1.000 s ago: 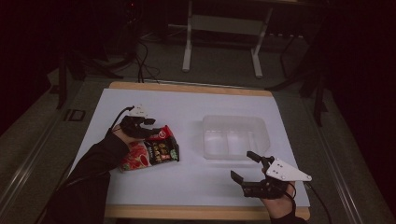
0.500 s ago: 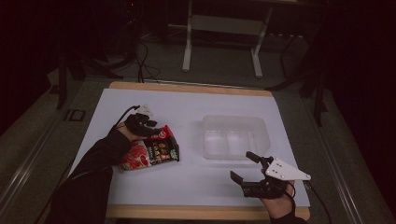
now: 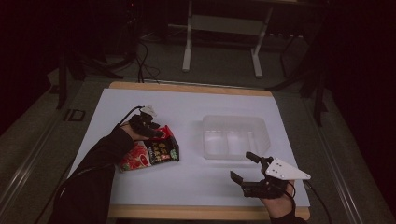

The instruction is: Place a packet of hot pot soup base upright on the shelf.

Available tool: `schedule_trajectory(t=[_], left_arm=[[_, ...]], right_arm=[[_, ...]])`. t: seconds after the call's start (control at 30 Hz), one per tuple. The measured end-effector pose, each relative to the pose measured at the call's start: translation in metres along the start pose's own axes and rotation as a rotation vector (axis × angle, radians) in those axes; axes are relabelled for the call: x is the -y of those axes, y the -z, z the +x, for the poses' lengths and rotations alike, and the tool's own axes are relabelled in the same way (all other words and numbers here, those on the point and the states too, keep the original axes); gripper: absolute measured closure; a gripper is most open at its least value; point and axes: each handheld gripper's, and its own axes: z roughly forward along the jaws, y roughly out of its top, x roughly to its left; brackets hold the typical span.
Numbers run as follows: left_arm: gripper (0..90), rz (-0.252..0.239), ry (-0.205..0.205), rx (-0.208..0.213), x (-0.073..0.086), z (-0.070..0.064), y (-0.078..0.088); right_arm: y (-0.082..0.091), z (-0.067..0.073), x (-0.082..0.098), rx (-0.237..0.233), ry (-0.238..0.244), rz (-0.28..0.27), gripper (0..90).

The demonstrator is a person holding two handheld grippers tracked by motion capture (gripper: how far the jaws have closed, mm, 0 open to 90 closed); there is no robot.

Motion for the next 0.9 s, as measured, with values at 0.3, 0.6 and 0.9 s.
schedule_trajectory(t=[0.3, 0.6, 0.9], left_arm=[[63.7, 0.071, -0.034, -0.012, -0.007, -0.006, -0.005], [81.1, 0.105, -0.097, -0.041, -0.009, -0.013, -0.004], [86.4, 0.057, -0.141, -0.06, -0.005, -0.016, 0.003]], right_arm=[[-0.001, 0.0, 0.0, -0.001, -0.006, 0.003, 14.2], [-0.001, 0.001, -0.001, -0.003, -0.001, 0.001, 14.5], [0.0, -0.001, -0.001, -0.001, -0.015, 0.0, 14.6]])
